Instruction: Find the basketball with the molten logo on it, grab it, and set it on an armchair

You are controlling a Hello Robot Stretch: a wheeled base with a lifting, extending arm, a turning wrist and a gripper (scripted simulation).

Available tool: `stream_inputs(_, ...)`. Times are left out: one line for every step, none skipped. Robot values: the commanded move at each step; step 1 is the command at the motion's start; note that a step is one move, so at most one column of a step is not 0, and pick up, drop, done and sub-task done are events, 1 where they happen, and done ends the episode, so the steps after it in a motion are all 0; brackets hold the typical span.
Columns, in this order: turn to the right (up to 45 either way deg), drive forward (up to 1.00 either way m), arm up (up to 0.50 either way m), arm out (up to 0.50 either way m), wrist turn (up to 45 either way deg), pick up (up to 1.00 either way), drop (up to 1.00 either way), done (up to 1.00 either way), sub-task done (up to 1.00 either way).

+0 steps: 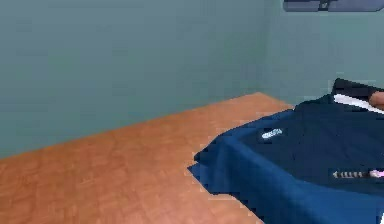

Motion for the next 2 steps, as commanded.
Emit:
stream_inputs(-45.0,0.00,0.00,0.00,0.0,0.00,0.00,0.00,0.00)
stream_inputs(-21.0,0.00,0.00,0.00,0.0,0.00,0.00,0.00,0.00)
